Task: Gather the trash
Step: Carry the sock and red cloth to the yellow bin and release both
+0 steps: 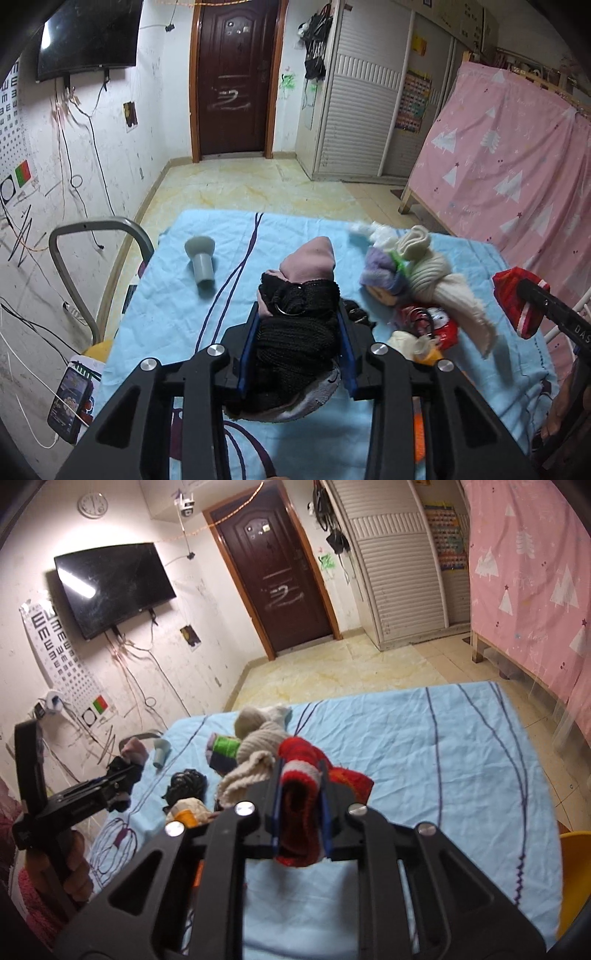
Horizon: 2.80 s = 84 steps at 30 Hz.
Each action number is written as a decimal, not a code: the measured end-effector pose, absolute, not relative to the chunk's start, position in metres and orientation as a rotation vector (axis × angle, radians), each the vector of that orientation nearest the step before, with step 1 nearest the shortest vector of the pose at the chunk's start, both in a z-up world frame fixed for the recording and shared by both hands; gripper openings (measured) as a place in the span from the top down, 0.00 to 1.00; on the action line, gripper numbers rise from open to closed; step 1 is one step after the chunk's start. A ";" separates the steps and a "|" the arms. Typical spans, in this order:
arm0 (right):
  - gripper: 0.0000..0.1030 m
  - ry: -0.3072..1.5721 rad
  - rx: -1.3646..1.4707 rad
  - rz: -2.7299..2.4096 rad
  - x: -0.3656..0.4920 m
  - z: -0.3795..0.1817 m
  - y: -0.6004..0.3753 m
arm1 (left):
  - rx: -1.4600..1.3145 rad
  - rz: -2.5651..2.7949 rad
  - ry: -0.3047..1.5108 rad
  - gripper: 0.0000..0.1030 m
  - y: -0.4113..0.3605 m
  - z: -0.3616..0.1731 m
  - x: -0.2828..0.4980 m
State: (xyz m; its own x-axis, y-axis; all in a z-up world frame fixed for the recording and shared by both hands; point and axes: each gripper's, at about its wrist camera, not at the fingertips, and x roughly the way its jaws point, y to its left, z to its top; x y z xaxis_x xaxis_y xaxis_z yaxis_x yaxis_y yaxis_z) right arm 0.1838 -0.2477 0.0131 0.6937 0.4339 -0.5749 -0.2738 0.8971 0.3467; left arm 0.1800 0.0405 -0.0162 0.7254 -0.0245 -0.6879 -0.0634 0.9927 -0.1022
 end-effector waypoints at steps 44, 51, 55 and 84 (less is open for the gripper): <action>0.85 0.422 0.426 -0.045 0.052 0.028 -0.522 | 0.202 -0.702 0.700 0.72 -0.367 0.006 0.123; 0.84 0.404 0.461 -0.086 0.044 0.023 -0.537 | 0.226 -0.765 0.744 0.40 -0.388 -0.004 0.114; 0.68 0.400 0.468 -0.095 0.042 0.023 -0.537 | 0.220 -0.752 0.728 0.31 -0.385 -0.001 0.114; 0.43 0.485 0.371 0.077 0.102 0.038 -0.435 | 0.074 -0.520 0.630 0.31 -0.242 0.046 0.134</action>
State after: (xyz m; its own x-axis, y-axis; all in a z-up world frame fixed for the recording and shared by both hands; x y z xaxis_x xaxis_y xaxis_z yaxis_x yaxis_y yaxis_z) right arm 0.1020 -0.4346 0.0385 0.8833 0.1592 -0.4409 0.0151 0.9304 0.3662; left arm 0.1339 -0.2424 0.0462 0.6845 -0.4411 -0.5804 0.4855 0.8698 -0.0886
